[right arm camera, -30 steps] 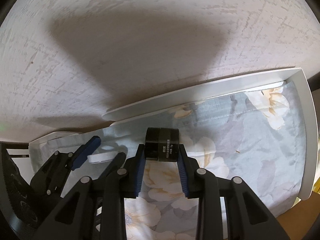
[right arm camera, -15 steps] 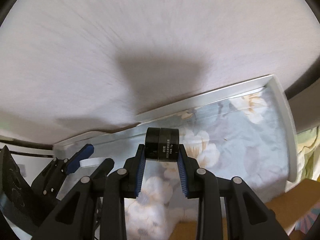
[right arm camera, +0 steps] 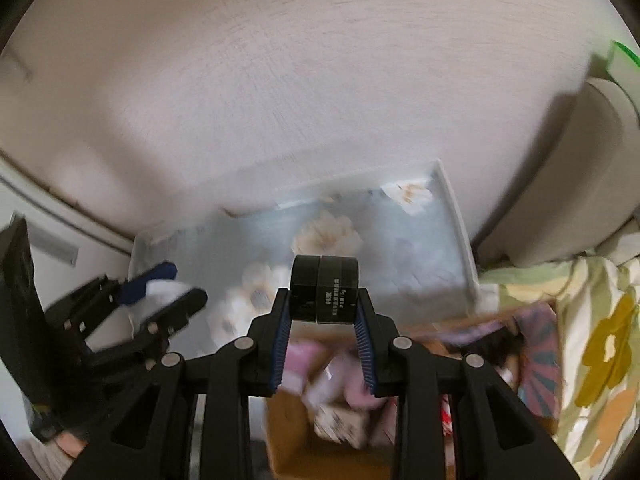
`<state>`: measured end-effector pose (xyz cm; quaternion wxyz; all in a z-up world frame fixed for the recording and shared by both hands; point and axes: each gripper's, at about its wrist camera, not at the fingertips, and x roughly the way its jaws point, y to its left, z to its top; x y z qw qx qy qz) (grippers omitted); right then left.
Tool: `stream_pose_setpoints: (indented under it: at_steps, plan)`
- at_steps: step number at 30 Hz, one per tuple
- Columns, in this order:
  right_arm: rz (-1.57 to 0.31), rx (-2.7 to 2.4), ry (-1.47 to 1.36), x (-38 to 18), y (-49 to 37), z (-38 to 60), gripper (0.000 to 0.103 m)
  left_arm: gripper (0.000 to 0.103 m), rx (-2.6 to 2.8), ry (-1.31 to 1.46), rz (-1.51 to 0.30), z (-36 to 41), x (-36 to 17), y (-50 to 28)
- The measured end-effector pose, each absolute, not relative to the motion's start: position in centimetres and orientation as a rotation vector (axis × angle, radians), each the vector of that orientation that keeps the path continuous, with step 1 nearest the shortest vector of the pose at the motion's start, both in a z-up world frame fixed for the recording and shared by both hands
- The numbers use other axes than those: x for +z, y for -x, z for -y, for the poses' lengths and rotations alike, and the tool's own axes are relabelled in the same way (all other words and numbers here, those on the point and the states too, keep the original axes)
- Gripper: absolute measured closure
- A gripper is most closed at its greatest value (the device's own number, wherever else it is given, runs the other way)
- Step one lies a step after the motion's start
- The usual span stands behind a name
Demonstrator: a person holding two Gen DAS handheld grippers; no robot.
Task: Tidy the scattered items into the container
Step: 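Carry the tape roll and black cap over the cardboard box, then open both tools to drop the tape roll and cap into the box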
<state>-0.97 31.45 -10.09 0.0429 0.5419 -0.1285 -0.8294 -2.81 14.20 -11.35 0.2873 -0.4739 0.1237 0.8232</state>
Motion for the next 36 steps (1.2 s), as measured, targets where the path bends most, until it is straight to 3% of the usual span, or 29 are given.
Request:
stream_pose_setpoints:
  at_steps: [12,22,23,24,25,26,31,36]
  plan:
    - [0.369,-2.536,-1.804,-14.5,-8.1,-37.4,0.075,0.066,2.121,1.381,-0.436,-19.3,-17.2,-3.9]
    - [0.274,-2.493,-1.734,-18.6,-6.3,-36.9,0.074,0.066,2.186,1.432,-0.434,-19.2,-18.6,-4.4]
    - [0.277,-2.494,-1.72,-18.8,-6.0,-37.0,0.074,0.064,2.197,1.423,-0.412,-19.0,-18.1,-4.4]
    - [0.285,-2.495,-1.702,-18.8,-5.8,-36.9,0.074,0.046,2.205,1.418,-0.394,-18.8,-17.7,-4.4]
    - [0.291,-2.496,-1.689,-18.8,-5.5,-37.0,0.07,0.014,2.217,1.413,-0.381,-18.6,-17.3,-4.5]
    - [0.292,-2.5,-1.688,-18.9,-5.4,-37.1,0.056,0.001,2.236,1.397,-0.371,-18.4,-16.7,-4.5]
    - [0.263,-2.577,-1.636,-17.2,-5.9,-37.4,0.021,0.0,2.339,1.27,-0.412,-18.3,-14.0,-5.0]
    - [0.252,-2.639,-1.604,-15.7,-6.7,-37.4,0.01,0.0,2.377,1.246,-0.407,-17.8,-12.7,-4.8]
